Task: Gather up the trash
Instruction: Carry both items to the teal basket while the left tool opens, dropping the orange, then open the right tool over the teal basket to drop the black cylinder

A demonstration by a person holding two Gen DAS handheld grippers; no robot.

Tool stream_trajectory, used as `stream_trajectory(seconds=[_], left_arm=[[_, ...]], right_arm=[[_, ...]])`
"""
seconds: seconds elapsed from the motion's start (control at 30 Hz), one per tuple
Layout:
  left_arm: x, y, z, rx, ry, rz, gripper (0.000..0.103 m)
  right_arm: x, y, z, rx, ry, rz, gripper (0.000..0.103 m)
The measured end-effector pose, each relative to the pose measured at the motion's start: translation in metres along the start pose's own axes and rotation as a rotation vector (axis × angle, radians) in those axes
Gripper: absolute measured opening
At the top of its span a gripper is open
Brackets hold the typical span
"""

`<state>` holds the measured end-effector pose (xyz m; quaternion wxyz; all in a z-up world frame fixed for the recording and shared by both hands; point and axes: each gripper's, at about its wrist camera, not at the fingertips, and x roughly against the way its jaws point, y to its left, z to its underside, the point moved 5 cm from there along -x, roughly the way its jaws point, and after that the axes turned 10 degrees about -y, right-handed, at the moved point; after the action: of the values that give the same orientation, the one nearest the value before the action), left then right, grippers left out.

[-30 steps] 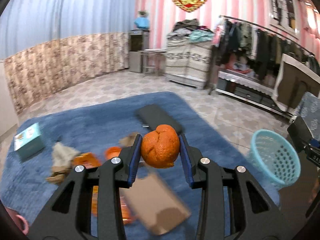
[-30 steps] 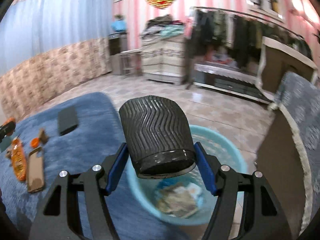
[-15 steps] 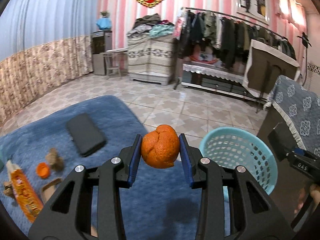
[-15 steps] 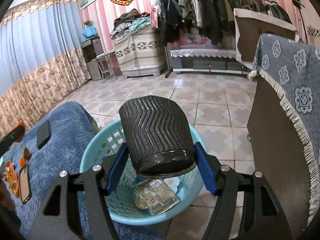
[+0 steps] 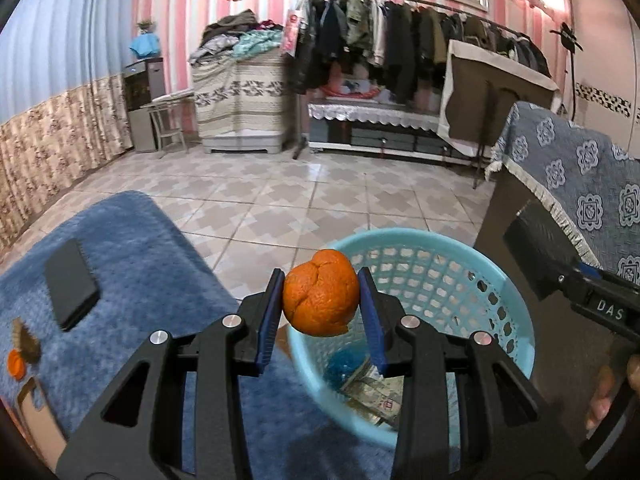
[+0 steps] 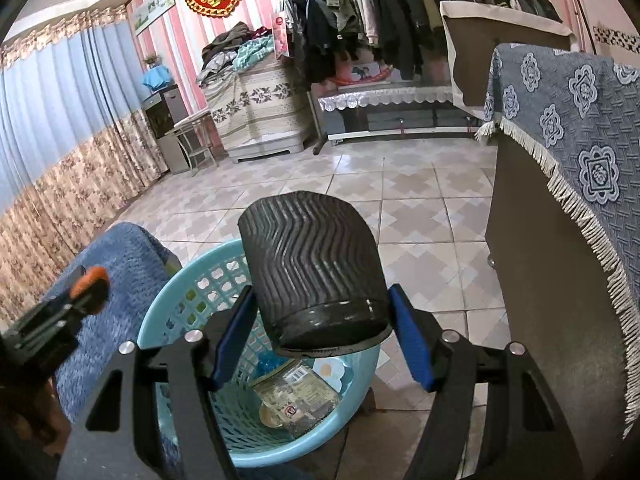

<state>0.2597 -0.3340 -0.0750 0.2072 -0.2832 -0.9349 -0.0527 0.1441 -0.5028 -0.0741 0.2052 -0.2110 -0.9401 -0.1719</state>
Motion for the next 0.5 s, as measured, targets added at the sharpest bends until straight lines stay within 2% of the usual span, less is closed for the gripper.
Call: stream_trajectory(seconds=[0.37, 0.43, 0.5], left_arm=[[-0.032, -0.034, -0.003, -0.055, 0.002, 0.045, 0.039], [-0.034, -0.034, -0.005, -0.059, 0.002, 0.040, 0.047], [-0.029, -0.023, -0.007, -0.058, -0.017, 0.004, 0.070]], right_arm=[[-0.011, 0.005, 0.005, -0.008, 0.027, 0.009, 0.066], [-0.012, 0.006, 0.005, -0.017, 0.029, 0.003, 0.066], [-0.013, 0.008, 0.005, -0.016, 0.029, -0.002, 0.066]])
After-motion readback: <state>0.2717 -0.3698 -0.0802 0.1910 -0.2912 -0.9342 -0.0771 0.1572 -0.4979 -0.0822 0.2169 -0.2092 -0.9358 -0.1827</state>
